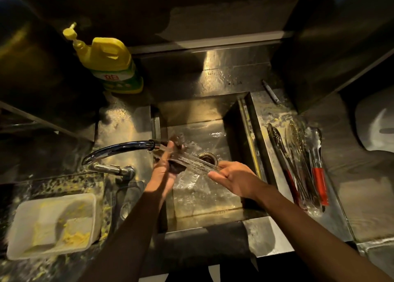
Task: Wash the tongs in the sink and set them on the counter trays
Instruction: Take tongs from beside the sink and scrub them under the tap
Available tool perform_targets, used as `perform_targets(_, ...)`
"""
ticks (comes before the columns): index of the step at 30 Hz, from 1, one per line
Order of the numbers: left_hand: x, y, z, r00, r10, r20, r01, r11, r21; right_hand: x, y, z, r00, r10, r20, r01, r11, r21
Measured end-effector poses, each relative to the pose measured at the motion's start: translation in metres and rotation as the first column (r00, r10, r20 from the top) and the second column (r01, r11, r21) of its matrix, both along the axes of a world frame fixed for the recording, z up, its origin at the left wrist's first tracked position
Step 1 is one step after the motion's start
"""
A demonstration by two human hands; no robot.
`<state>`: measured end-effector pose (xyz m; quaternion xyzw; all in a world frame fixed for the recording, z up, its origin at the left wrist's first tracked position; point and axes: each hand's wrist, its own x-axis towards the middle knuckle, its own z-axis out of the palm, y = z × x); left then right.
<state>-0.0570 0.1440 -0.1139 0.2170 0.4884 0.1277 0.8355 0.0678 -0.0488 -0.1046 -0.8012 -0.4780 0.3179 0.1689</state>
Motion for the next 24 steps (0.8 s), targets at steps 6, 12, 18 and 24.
perform_targets(6, 0.001, 0.019, -0.014, 0.971, -0.041, -0.237, 0.11, 0.952, 0.286, -0.004, -0.009, -0.012, 1.0, -0.002, -0.007, 0.003, 0.994, 0.105)
perform_targets(12, 0.001, 0.021, -0.006, 0.967, 0.01, -0.253, 0.081, 0.935, 0.345, 0.002, -0.006, -0.012, 0.996, 0.012, -0.087, -0.009, 1.0, 0.029)
perform_targets(18, -0.003, 0.034, -0.017, 0.953, 0.069, -0.295, 0.065, 0.904, 0.423, 0.001, 0.009, -0.003, 0.992, -0.022, -0.126, 0.016, 0.999, -0.048)
perform_targets(24, -0.003, 0.041, -0.011, 0.983, 0.023, -0.183, 0.017, 0.977, 0.214, 0.007, 0.0, -0.003, 0.984, -0.061, -0.165, 0.05, 0.996, -0.072)
